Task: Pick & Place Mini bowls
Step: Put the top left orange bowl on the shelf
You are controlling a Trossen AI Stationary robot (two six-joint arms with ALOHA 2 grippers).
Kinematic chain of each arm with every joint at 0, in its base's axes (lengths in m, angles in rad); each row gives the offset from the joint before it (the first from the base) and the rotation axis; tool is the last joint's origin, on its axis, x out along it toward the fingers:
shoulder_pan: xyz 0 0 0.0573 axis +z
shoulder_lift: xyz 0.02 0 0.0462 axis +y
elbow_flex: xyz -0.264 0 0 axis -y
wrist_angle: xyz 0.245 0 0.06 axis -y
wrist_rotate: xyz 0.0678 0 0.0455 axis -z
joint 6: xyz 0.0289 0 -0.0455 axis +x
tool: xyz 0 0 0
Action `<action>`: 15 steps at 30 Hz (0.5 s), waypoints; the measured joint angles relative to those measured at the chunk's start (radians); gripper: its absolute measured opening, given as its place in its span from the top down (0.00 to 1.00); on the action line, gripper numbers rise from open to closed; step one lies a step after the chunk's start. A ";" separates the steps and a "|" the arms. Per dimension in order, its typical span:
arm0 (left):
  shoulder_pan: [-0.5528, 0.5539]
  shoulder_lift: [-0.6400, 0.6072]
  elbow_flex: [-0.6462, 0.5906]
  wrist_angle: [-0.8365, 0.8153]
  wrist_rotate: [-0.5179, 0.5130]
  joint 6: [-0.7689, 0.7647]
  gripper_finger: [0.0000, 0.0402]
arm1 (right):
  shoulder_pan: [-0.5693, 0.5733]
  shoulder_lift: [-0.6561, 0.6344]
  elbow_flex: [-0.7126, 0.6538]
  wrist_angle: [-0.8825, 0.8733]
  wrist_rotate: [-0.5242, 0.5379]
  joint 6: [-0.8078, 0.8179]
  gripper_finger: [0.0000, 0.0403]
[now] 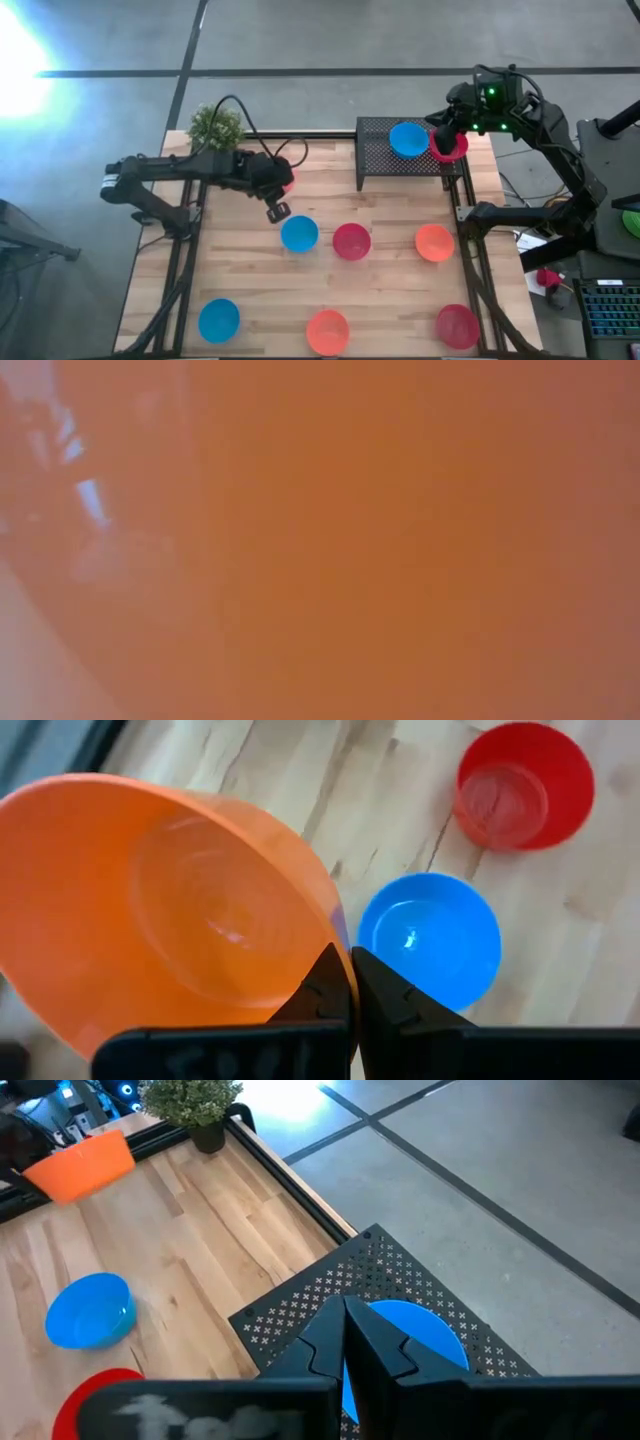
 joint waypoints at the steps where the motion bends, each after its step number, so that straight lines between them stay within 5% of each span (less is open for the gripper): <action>1: 0.000 0.005 0.009 -0.001 -0.015 0.039 1.00 | 0.000 0.002 0.000 0.003 0.000 0.000 0.98; 15: -0.003 0.075 0.041 0.014 -0.351 0.607 1.00 | 0.098 0.112 -0.004 0.222 -0.226 -0.127 0.98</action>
